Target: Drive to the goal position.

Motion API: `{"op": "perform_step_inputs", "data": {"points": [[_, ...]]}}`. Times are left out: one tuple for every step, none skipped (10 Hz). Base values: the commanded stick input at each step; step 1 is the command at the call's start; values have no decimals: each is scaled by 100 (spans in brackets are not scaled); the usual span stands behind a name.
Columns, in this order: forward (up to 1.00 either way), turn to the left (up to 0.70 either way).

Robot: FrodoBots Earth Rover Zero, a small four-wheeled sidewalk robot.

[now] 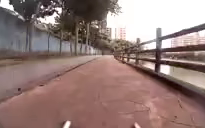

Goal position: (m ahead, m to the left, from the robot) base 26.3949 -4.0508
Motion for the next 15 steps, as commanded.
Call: {"op": "perform_step_inputs", "data": {"points": [[100,-38],[100,-40],[100,-35],[100,-20],[100,0],[100,0],[100,0],[100,0],[100,0],[100,0],[100,0],[100,0],[100,0],[100,0],[100,-18]]}}
